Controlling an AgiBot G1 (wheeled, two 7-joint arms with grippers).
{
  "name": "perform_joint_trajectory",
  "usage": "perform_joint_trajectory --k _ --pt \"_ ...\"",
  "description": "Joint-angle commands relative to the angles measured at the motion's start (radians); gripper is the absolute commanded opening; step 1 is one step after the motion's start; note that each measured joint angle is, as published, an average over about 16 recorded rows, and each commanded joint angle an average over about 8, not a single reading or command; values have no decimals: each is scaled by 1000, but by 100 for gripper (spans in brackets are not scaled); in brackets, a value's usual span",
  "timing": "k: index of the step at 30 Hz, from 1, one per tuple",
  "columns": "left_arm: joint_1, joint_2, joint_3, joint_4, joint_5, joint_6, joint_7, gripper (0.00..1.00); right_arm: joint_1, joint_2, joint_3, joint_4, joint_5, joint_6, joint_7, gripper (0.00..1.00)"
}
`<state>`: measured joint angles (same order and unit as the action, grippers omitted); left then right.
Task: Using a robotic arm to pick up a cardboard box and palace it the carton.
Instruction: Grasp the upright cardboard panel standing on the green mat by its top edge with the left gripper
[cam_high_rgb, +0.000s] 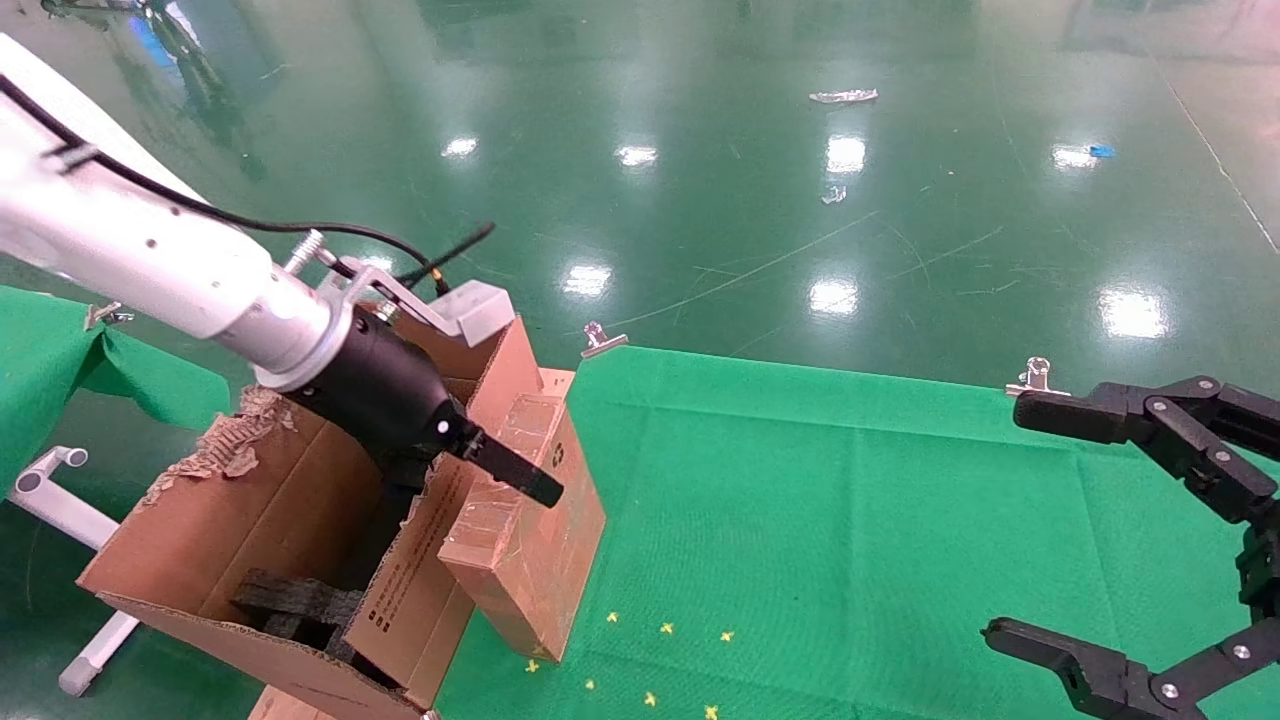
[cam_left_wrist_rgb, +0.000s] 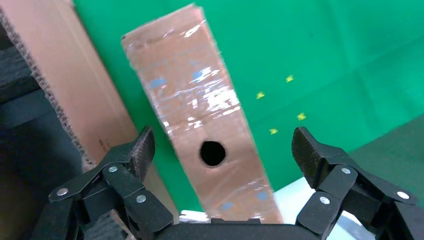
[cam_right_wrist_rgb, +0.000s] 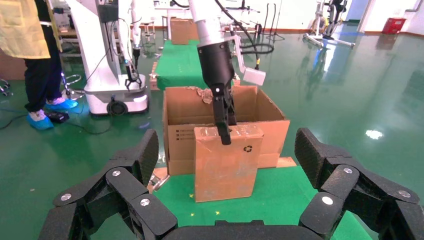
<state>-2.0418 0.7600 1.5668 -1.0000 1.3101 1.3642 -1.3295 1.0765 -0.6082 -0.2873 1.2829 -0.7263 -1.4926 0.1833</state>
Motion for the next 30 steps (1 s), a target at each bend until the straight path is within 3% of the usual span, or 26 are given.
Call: perform_joint_trajectory --k 1,2,4,9,11,13,30 --pt "-1 5 8 -23 21 -7 -17 100 0 0 0 0 0 0 0 99" --pt "0 5 13 -34 31 -10 -29 99 0 0 0 0 0 0 0 96" --pt "2 5 20 -53 46 -18 -52 87 0 0 0 0 0 0 0 78" --pt "17 -4 28 -97 66 -46 -83 28 0 0 -1 0 0 0 0 17" --pt "21 -8 30 -111 72 -57 -86 9 0 0 -1 0 1 0 0 2" --pt "24 -11 31 -122 80 -66 -88 0 0 0 -1 0 1 0 0 0" --pt "56 -21 37 -144 96 -109 -68 0 0 1 -2 0 1 1 -1 0"
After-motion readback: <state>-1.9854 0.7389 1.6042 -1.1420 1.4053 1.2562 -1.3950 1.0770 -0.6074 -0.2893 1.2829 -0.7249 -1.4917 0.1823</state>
